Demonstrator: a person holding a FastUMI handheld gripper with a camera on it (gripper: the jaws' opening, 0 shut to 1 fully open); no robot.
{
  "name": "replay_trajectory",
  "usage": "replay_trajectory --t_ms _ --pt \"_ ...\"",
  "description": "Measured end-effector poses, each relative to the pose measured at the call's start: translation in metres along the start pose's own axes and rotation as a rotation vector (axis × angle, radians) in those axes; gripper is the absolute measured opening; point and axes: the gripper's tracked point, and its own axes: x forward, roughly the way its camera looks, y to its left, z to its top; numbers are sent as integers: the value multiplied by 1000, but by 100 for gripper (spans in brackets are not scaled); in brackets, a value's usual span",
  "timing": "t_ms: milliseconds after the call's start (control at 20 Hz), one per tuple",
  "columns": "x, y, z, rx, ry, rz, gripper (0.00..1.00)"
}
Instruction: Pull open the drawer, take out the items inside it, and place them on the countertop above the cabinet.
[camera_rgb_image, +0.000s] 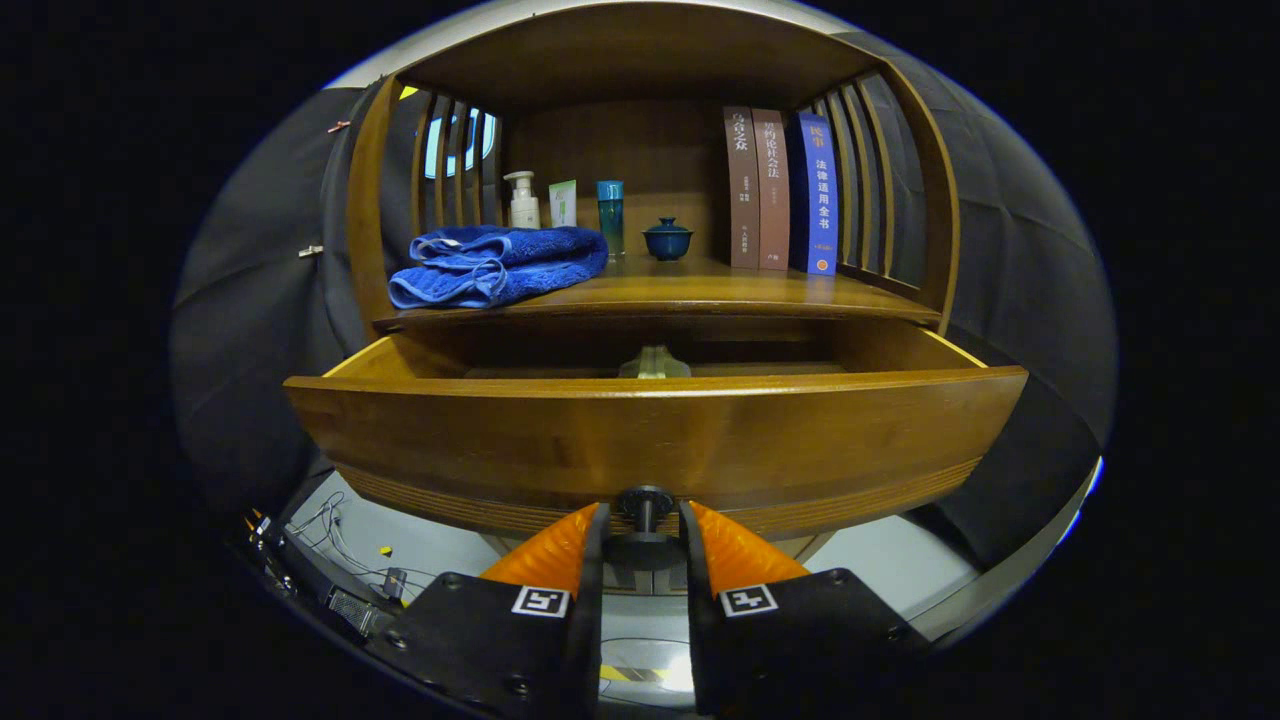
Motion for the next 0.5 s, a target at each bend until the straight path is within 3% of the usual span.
replay_trajectory --t_ms 350,500 --pt "-49 1 7 12 -57 7 40" --pt "-78 -5 49 -28 -202 -33 6"
